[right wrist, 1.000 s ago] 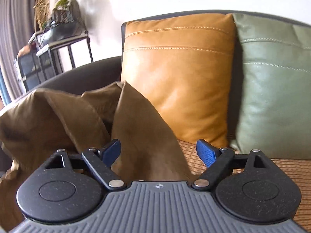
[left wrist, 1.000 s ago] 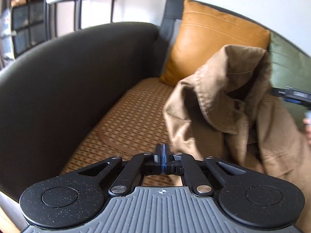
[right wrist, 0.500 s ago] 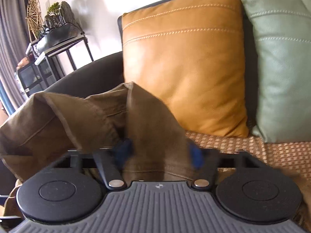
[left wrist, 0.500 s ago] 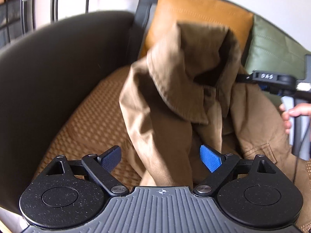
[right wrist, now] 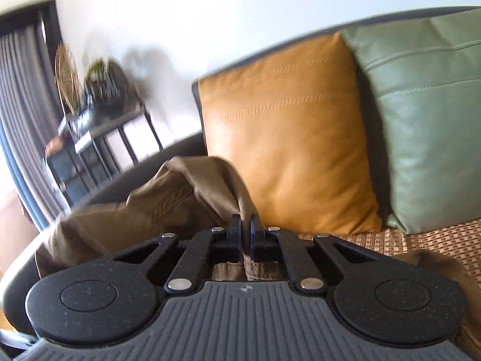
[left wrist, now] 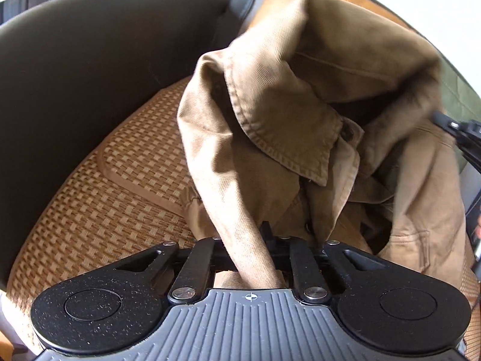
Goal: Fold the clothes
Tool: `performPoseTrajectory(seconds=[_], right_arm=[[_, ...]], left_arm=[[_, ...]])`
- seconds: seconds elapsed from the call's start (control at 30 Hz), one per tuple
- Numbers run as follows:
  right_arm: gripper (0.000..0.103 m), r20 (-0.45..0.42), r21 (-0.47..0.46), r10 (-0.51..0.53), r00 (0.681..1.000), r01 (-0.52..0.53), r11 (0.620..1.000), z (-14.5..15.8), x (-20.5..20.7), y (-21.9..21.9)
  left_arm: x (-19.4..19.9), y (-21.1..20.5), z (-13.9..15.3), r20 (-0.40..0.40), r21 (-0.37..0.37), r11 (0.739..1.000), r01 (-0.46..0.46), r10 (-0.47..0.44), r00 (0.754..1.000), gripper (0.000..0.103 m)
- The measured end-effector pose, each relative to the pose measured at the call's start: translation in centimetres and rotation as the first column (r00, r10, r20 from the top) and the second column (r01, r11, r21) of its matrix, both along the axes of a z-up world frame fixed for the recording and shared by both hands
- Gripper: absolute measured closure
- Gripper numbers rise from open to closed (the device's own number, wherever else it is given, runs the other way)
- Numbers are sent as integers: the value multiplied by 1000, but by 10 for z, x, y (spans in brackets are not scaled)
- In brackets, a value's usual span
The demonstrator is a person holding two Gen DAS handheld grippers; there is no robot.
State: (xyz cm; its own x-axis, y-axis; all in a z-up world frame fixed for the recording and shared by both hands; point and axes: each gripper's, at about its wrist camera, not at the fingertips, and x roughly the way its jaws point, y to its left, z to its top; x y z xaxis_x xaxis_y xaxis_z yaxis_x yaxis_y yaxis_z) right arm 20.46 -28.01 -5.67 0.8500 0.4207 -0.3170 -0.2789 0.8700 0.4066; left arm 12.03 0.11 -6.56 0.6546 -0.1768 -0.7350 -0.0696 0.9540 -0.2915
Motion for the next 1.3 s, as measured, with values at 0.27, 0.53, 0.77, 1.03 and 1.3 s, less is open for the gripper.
performPoseTrajectory(seconds=[0.27, 0.53, 0.77, 1.03, 1.3], right_arm=[[97, 117, 109, -86, 989, 73, 991, 59, -58, -45], [97, 245, 118, -111, 963, 84, 989, 119, -129, -67], [98, 356, 102, -133, 925, 103, 989, 178, -195, -89], [99, 469, 77, -140, 872, 117, 990, 231, -257, -92], [99, 580, 22, -95, 809, 101, 995, 276, -326, -92]], left_arm=[[-35, -7, 45, 84, 8, 1000, -27, 26, 996, 100], [-75, -8, 94, 175, -8, 997, -70, 71, 982, 100], [-119, 5, 169, 340, -30, 995, -96, 101, 935, 100], [-155, 14, 242, 486, -30, 995, -99, 101, 868, 100], [-200, 26, 298, 594, -65, 996, -54, 82, 801, 100]])
